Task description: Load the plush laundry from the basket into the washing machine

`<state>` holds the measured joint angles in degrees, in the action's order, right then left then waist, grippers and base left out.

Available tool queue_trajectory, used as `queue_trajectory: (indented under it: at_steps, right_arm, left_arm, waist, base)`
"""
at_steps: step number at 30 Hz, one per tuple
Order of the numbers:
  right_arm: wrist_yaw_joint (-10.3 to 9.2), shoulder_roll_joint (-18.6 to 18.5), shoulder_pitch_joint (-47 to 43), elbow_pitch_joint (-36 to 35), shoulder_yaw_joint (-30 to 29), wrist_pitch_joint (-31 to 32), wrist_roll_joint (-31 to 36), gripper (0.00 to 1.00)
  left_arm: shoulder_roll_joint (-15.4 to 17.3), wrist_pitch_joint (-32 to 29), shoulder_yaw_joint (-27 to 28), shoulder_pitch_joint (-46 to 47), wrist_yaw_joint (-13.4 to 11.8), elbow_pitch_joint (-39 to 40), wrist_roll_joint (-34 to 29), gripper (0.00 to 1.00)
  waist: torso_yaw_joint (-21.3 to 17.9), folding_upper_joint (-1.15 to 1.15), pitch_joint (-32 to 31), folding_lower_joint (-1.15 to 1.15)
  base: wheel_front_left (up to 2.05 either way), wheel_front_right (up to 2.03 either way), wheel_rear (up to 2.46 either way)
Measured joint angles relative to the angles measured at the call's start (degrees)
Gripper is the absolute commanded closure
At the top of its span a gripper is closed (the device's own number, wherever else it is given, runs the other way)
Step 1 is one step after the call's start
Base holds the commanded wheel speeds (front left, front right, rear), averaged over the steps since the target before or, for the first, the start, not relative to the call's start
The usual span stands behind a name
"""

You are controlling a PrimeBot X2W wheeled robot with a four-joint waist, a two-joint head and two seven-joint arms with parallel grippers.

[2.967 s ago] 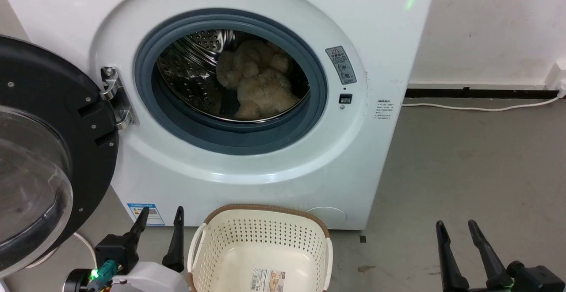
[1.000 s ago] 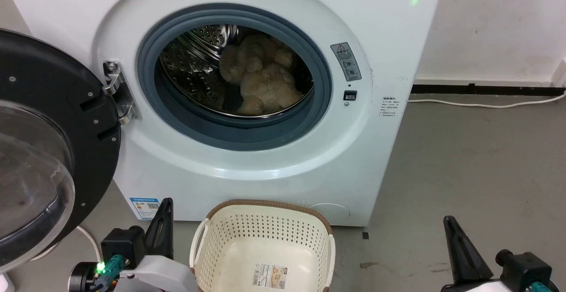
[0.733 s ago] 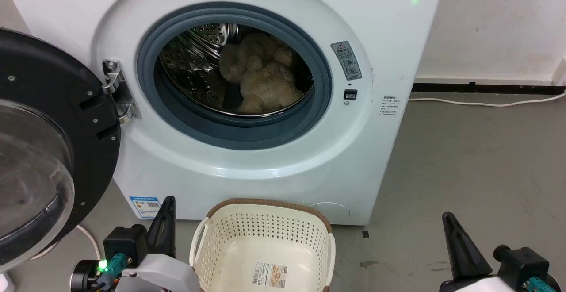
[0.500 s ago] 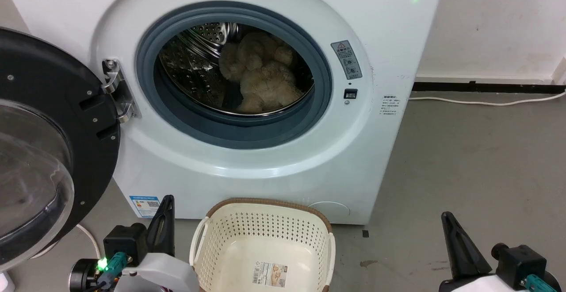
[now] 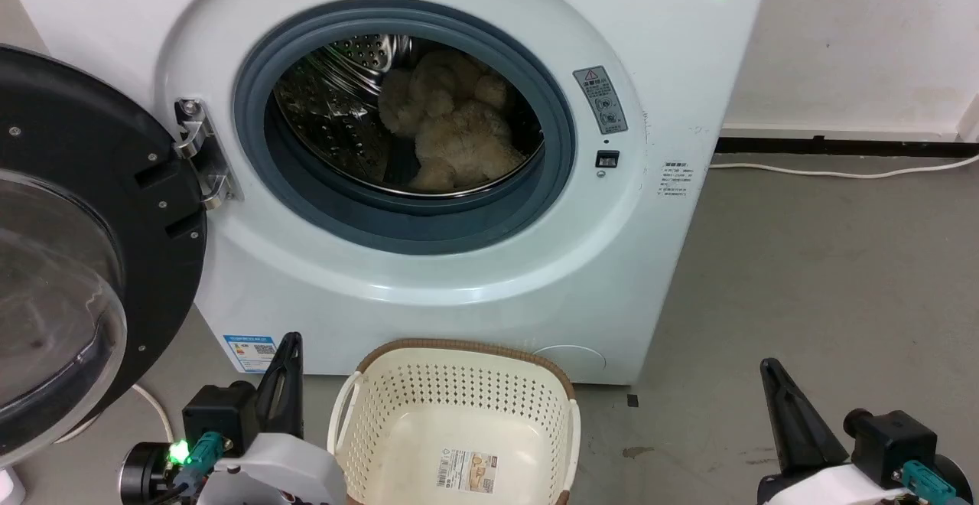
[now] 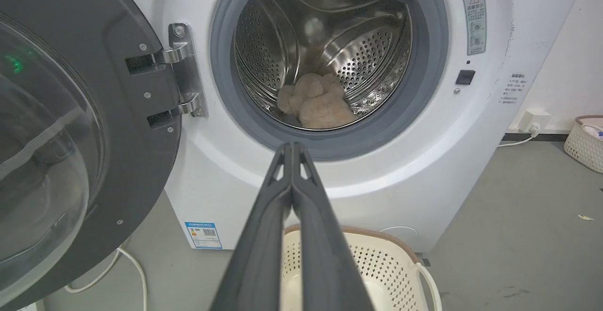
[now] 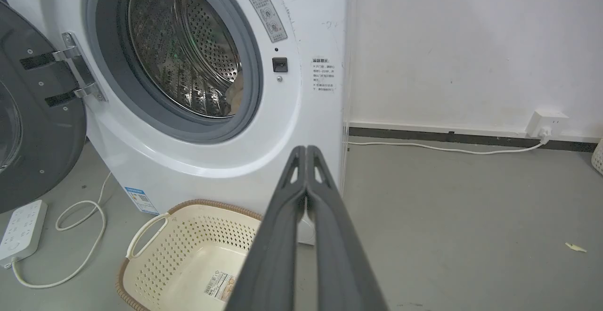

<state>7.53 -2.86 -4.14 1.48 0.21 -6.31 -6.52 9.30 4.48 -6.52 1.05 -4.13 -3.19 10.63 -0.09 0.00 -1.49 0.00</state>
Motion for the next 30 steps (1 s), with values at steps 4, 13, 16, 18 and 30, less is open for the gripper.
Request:
queue_trajectory:
  at_steps: [4,13,16,18,30]
  right_arm:
    - [0.00,0.0,0.1,0.0,0.0,0.4,0.5,1.00]
    - [0.00,0.0,0.8,-0.2,0.0,1.5,1.5,1.00]
    - [0.00,0.0,1.1,-0.3,0.0,1.7,2.0,1.00]
    - [0.00,0.0,1.2,-0.4,0.0,2.1,2.1,1.00]
    - [0.00,0.0,1.8,-0.6,0.0,3.7,3.6,1.00]
  left_arm:
    - [-0.6,-0.5,0.4,0.0,0.3,0.2,-0.7,1.00]
    - [-1.5,-1.2,1.6,0.0,0.9,0.8,-2.3,1.00]
    - [-1.8,-1.5,1.8,0.0,1.3,0.9,-3.0,1.00]
    - [-2.1,-1.5,2.0,0.0,1.3,1.0,-3.4,1.00]
    - [-3.6,-2.6,3.7,0.0,2.4,1.8,-6.0,1.00]
  waist:
    - [0.0,0.00,0.1,0.00]
    - [0.0,0.00,0.4,0.00]
    - [0.0,0.00,0.5,0.00]
    - [0.0,0.00,0.5,0.00]
    - [0.1,0.00,0.9,0.00]
  base:
    - [0.00,0.00,0.00]
    - [0.00,0.00,0.00]
    - [0.00,0.00,0.00]
    - [0.00,0.00,0.00]
    - [0.00,0.00,0.00]
